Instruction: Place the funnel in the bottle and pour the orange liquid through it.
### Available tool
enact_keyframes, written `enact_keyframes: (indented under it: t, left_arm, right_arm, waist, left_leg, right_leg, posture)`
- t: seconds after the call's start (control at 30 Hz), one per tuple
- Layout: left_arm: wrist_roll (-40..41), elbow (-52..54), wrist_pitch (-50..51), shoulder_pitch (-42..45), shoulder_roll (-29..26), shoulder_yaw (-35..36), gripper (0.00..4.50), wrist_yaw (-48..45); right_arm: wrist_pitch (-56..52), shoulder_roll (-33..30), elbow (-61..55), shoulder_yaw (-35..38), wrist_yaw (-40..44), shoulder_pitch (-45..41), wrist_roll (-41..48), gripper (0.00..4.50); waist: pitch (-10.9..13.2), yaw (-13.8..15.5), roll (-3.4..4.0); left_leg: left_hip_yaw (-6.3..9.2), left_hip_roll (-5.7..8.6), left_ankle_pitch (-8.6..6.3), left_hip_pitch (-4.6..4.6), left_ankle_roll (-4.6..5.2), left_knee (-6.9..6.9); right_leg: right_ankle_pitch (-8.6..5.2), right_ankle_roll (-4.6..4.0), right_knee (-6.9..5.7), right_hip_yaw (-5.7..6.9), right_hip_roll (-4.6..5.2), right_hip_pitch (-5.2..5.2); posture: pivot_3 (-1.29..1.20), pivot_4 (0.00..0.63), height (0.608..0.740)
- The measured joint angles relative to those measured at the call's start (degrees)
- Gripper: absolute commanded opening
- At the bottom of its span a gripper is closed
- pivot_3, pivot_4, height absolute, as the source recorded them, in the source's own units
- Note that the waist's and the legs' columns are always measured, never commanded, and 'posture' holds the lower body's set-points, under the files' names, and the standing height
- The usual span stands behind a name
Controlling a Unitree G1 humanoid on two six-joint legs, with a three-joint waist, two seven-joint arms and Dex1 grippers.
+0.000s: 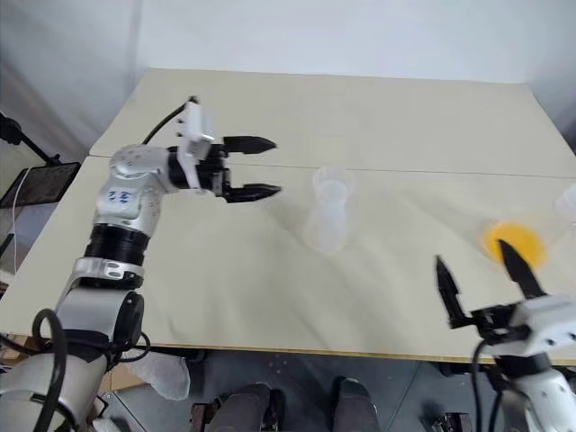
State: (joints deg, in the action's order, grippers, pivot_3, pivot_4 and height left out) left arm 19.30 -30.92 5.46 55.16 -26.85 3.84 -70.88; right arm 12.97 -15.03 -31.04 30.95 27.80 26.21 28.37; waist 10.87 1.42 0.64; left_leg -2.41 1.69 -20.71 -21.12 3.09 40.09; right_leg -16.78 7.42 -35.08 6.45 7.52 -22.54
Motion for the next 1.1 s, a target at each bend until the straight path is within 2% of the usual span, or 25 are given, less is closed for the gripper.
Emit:
enact_keyframes:
  t: [0.07, 0.17, 0.3, 0.43, 0.5, 0.6, 0.8, 1.1]
  left_arm:
    - [1.80, 4.86, 0.23, -6.11, -2.17, 1.50, 4.47, -1.49]
    - [2.87, 8.04, 1.58, -13.94, -2.18, 2.46, 4.47, 0.15]
    - [3.51, 12.93, 3.44, -19.97, -1.93, 2.39, 4.47, 2.11]
    - [4.78, 18.02, 5.94, -21.96, -1.26, 1.27, 4.47, 2.39]
    - [5.49, 19.52, 6.80, -21.96, -1.20, 1.20, 4.47, 2.45]
    - [5.80, 19.84, 7.28, -21.86, -0.98, 0.91, 4.47, 2.56]
    - [6.57, 21.89, 7.99, -21.92, -0.27, 0.70, 4.47, 4.20]
    - [7.64, 26.24, 8.78, -24.81, -0.09, 0.73, 4.47, 6.94]
  right_arm:
    - [2.28, 3.18, 0.11, 2.62, -1.09, 4.05, -0.12, 4.50]
    - [5.80, 8.99, 0.98, 5.25, -3.29, 8.59, -0.28, 4.50]
    - [11.47, 14.90, 5.49, 5.98, -4.79, 11.42, -1.90, 4.50]
    - [13.48, 15.79, 10.43, 6.98, -7.30, 10.80, -3.45, 4.50]
    - [12.79, 14.10, 11.11, 7.61, -9.03, 9.01, -4.00, 4.50]
    - [6.82, 8.09, 10.91, 8.64, -13.68, 4.30, -4.00, 4.50]
    - [-10.69, -5.69, 11.04, 10.74, -20.57, -5.94, -0.96, 4.50]
    - [-24.77, -15.37, 17.72, 10.40, -20.95, -20.99, 4.31, 4.50]
  waist:
    - [-0.05, 0.01, 0.08]
    - [-0.05, 0.10, 0.07]
    - [-0.06, -0.16, 0.07]
    - [-0.06, -0.28, 0.10]
    - [-0.08, -0.39, 0.13]
    - [-0.14, -0.76, 0.22]
    - [-0.15, -0.76, 0.27]
    - [-0.15, -0.13, 0.27]
  left_leg:
    - [0.13, 0.01, -0.02, 0.06, -0.03, -0.07]
    - [0.22, 0.04, -0.01, 0.03, -0.03, -0.01]
    - [0.20, 0.05, -0.01, 0.15, -0.09, -0.06]
    - [0.18, 0.04, -0.02, 0.16, -0.11, -0.07]
    - [0.18, 0.03, -0.01, 0.17, -0.14, -0.07]
    - [0.13, 0.03, 0.00, 0.19, -0.15, -0.07]
    - [0.13, 0.00, 0.02, 0.18, -0.18, -0.06]
    - [0.08, 0.05, 0.07, 0.10, -0.08, 0.01]
  right_leg:
    - [0.00, -0.01, -0.02, -0.22, 0.00, 0.05]
    - [0.00, -0.01, 0.03, -0.36, 0.00, 0.10]
    - [-0.01, -0.02, -0.01, -0.53, -0.02, 0.11]
    - [-0.02, -0.05, -0.05, -0.57, 0.00, 0.08]
    - [-0.03, -0.06, -0.06, -0.58, 0.00, 0.07]
    - [-0.04, -0.08, -0.07, -0.60, 0.00, 0.07]
    - [-0.07, -0.13, -0.17, -0.56, 0.00, 0.06]
    - [-0.06, -0.11, -0.12, -0.52, 0.03, 0.07]
  posture:
    - [0.00, 0.150, 0.740]
    - [0.00, 0.150, 0.740]
    - [0.00, 0.150, 0.740]
    - [0.00, 0.150, 0.740]
    - [0.00, 0.150, 0.740]
    - [0.00, 0.150, 0.740]
    - [0.00, 0.150, 0.740]
    - [0.00, 0.150, 0.740]
